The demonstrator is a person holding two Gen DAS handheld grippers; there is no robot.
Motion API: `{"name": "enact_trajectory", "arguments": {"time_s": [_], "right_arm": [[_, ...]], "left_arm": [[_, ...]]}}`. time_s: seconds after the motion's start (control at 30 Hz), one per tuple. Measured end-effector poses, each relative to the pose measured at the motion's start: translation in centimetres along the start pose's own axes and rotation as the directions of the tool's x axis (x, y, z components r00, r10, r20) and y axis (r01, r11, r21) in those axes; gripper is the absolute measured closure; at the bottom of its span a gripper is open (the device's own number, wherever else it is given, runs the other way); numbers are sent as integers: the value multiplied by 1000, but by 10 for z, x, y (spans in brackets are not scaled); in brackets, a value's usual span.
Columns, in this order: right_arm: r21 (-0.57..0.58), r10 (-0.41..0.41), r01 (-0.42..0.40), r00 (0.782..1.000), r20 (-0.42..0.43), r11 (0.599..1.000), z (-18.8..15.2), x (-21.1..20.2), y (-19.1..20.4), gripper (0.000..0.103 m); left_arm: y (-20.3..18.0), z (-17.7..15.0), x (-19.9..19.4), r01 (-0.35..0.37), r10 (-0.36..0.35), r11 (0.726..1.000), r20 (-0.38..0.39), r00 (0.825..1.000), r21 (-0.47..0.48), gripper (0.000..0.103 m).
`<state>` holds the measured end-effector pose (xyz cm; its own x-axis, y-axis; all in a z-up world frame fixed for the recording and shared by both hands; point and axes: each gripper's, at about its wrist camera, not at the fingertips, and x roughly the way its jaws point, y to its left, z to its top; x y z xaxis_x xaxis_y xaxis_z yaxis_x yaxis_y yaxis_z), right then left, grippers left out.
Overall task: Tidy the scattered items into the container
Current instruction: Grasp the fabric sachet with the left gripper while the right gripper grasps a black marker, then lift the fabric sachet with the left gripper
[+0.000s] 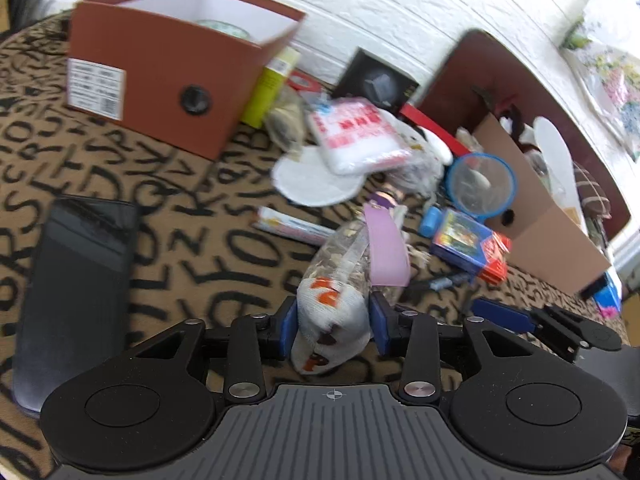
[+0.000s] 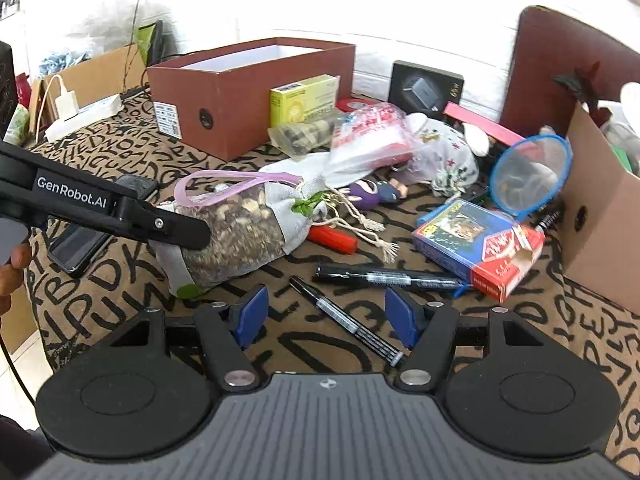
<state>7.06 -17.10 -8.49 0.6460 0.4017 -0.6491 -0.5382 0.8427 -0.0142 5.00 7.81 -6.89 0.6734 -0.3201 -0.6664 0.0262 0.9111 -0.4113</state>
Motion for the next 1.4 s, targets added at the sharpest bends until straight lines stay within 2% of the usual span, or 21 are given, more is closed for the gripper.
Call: {"name": "enact_trajectory", "arguments": {"time_s": [0.07, 0.13, 0.23, 0.33, 0.43, 0.57, 0.73, 0.9, 0.97, 1.07, 1.13, 1.23, 1.3, 1.4], "right_arm": [[-2, 6, -6, 1000, 1, 1000, 2, 1, 3, 34], [-6, 17, -17, 1000, 2, 1000, 3, 2, 6, 34], [-2, 53, -53, 999, 1, 999, 6, 5, 10, 34], [0, 88, -88, 996, -4, 996, 8, 7, 15, 34], [17, 124, -123, 992, -8, 992, 10, 10, 20, 34], [71, 183, -183, 983, 1, 981, 14, 18, 25, 33], [165, 273, -271, 962, 12, 948, 17, 37, 28, 34], [244, 340, -337, 940, 32, 909, 15, 50, 24, 57], [233, 335, -332, 942, 27, 914, 14, 42, 22, 59], [158, 301, -296, 954, -7, 942, 10, 22, 20, 60], [142, 290, -283, 956, -34, 949, 6, 15, 17, 60], [157, 285, -275, 958, -40, 948, 2, 11, 12, 57], [169, 275, -268, 961, -19, 948, 5, 10, 10, 47], [177, 267, -261, 964, -9, 949, 9, 15, 10, 47]], "left_arm": [[6, 0, -5, -58, 58, 998, 29, 998, 0, 41], [11, 2, -9, -70, 70, 998, 37, 997, -5, 41], [16, 6, -12, -34, 33, 999, 40, 999, 5, 36], [12, 13, -11, -31, 28, 998, 65, 998, 49, 26], [4, 19, -3, -14, 7, 995, 63, 998, 102, 25], [0, 22, 13, -10, 9, 990, 7, 1000, 144, 26], [5, 16, 15, 8, -2, 991, -45, 999, 130, 30], [3, 14, 14, 7, 1, 992, -62, 998, 126, 33], [-1, 12, 11, 39, -29, 991, -83, 996, 128, 35], [-5, 6, 11, 123, -109, 988, -139, 984, 98, 35], [-7, 1, 14, 150, -134, 984, -162, 978, 93, 32], [-7, 0, 15, 117, -105, 990, -135, 985, 83, 28], [-5, 3, 14, 102, -94, 993, -115, 989, 64, 26], [-5, 9, 18, 102, -93, 992, -112, 989, 72, 26]]}}
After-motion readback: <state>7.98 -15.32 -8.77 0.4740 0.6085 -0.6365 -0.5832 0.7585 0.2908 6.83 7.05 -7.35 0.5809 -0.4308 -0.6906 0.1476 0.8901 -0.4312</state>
